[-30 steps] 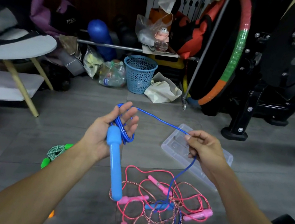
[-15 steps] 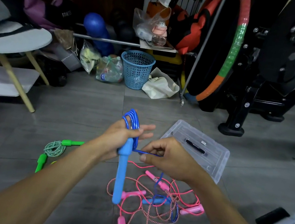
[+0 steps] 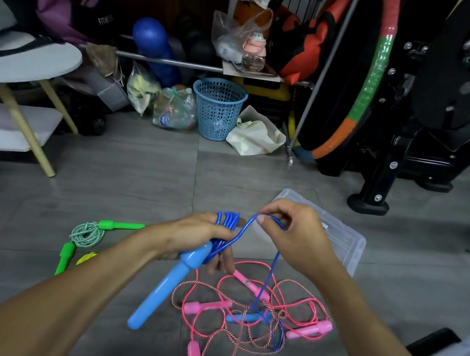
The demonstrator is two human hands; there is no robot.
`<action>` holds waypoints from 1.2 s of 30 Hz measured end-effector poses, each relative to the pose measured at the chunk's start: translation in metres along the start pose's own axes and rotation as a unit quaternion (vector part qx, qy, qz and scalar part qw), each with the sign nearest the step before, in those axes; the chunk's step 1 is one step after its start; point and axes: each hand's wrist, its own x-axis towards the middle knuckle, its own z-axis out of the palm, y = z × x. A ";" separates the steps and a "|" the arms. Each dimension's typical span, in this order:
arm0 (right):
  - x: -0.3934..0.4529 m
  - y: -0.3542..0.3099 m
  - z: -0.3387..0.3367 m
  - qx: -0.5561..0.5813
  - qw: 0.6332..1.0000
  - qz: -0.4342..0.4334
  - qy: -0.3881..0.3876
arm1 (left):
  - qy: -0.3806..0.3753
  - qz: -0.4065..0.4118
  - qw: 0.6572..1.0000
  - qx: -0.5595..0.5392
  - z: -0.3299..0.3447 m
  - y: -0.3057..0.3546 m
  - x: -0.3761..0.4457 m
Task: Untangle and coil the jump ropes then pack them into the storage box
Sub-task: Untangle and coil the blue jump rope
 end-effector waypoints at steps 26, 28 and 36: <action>0.017 0.036 -0.017 0.353 0.917 0.186 0.012 | 0.160 0.146 0.779 -0.589 -0.041 0.017 -0.013; 0.013 0.031 -0.018 0.210 0.965 0.154 0.002 | 0.138 0.167 0.762 -0.610 -0.040 0.018 -0.012; -0.007 -0.010 -0.001 0.091 0.959 0.053 -0.264 | 0.133 0.161 0.882 -0.422 -0.029 0.016 -0.001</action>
